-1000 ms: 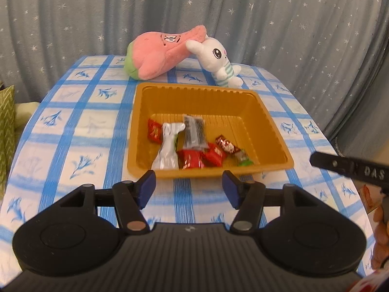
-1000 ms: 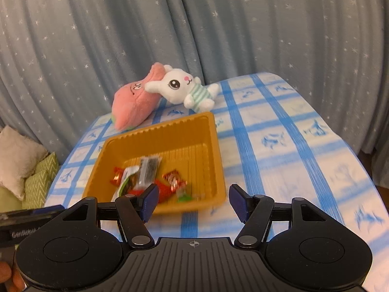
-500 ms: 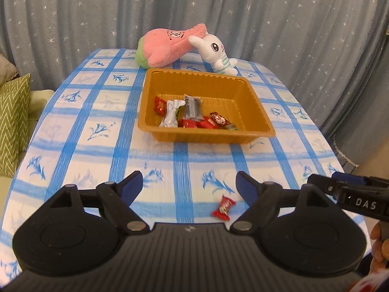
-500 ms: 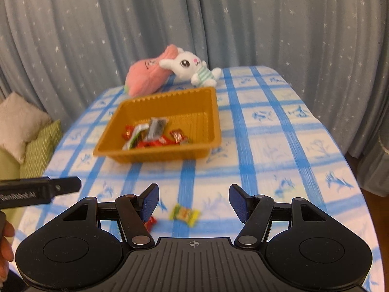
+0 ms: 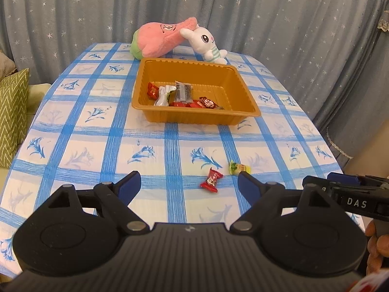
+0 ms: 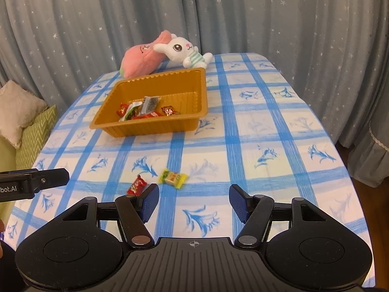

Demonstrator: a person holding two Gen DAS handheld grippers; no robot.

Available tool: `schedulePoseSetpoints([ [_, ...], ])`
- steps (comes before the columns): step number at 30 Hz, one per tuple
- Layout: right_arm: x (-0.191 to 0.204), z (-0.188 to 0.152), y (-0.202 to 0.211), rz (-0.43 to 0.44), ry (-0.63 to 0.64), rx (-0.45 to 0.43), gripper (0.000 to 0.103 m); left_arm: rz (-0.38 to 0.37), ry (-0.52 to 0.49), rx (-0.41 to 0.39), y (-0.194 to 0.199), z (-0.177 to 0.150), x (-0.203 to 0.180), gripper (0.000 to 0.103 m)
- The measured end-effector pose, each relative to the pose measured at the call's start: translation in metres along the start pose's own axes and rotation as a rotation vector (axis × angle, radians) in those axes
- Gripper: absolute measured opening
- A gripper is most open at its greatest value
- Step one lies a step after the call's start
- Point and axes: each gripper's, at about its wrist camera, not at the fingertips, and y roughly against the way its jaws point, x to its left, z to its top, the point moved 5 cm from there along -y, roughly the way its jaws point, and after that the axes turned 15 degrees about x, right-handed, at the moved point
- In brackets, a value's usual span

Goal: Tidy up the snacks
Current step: 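Withdraw both tools from the tray toward the remaining snacks, then grasp the red wrapped candy with the left tool while the right tool grasps the yellow-green packet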

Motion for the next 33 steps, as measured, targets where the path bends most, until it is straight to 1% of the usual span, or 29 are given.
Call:
schedulePoseSetpoints([
  [10,-0.011,-0.014,-0.009,-0.014,-0.009,0.016,0.064,0.002,-0.018,0.026,-0.013,-0.01,-0.003,0.085],
  [18,-0.018,-0.018,-0.023,-0.014,-0.017,0.02,0.064,0.007,-0.048,0.046,-0.036,-0.012,-0.005,0.084],
  [24,-0.02,-0.018,-0.039,-0.007,-0.012,0.027,0.064,0.0,-0.064,0.071,-0.058,-0.01,-0.006,0.078],
  [27,-0.021,-0.016,-0.047,-0.004,-0.004,0.031,0.064,-0.017,-0.068,0.076,-0.068,-0.008,-0.006,0.076],
  [32,-0.021,-0.014,-0.062,0.003,0.011,0.04,0.064,-0.025,-0.095,0.089,-0.087,-0.005,-0.011,0.069],
  [33,-0.021,-0.013,-0.065,0.005,0.014,0.043,0.064,-0.022,-0.103,0.09,-0.091,-0.005,-0.012,0.066],
])
